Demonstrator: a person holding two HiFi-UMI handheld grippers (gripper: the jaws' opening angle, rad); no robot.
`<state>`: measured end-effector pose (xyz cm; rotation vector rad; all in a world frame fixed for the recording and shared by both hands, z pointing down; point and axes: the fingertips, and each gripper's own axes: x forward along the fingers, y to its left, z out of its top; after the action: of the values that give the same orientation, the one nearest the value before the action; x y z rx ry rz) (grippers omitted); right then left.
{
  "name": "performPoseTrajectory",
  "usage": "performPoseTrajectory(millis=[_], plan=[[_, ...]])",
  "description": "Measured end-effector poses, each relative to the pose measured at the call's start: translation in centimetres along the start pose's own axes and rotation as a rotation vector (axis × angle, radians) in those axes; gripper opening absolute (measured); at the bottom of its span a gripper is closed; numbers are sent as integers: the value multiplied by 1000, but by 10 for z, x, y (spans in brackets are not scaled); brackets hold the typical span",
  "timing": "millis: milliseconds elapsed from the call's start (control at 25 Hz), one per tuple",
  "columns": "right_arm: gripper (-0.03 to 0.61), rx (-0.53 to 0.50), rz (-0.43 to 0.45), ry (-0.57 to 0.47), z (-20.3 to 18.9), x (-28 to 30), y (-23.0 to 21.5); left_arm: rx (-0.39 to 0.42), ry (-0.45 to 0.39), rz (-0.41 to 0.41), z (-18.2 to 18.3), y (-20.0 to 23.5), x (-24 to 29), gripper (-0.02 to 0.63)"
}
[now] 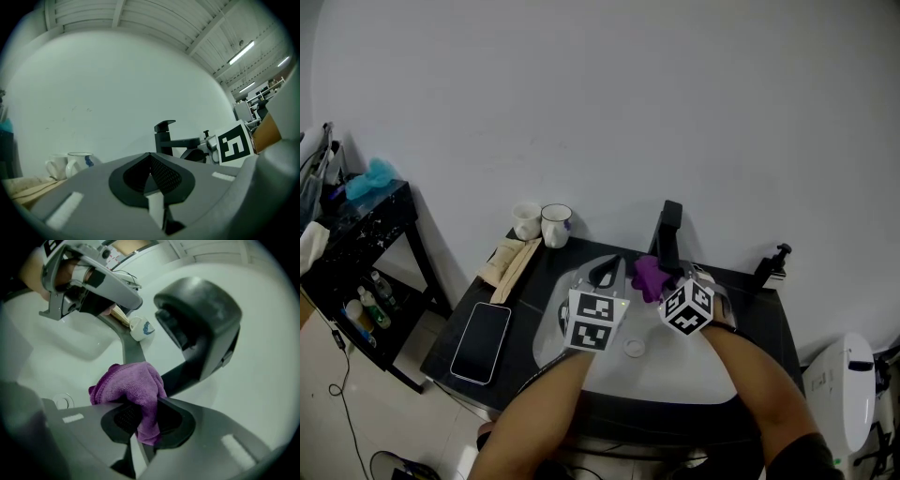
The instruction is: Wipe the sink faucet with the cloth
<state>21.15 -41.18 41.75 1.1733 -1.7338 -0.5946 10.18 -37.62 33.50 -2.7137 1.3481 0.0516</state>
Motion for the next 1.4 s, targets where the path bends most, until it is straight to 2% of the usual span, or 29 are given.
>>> performPoseTrajectory(millis=[240, 360, 520, 600, 720, 880, 1040, 1400], plan=[[69, -42, 7, -17, 4, -19, -5, -6, 3, 4, -1, 2, -2, 17], [67, -89, -31, -12, -2, -38, -28, -6, -1, 0, -1, 1, -1, 17], [67, -168, -96, 53, -20, -54, -73, -7, -4, -11, 0, -3, 1, 17], [67, -141, -143, 64, -21, -62, -105, -7, -4, -19, -1, -5, 1, 17], [67, -41, -208, 26, -4, -74, -149, -11, -6, -24, 0, -7, 2, 17], [67, 11, -250, 5, 13, -75, -178, -20, -9, -29, 1, -8, 2, 18], [68, 20, -228, 33, 7, -58, -172, -26, -20, -34, 3, -8, 4, 17], [69, -10, -138, 72, -23, -28, -117, -7, -19, -43, 1, -10, 9, 17]])
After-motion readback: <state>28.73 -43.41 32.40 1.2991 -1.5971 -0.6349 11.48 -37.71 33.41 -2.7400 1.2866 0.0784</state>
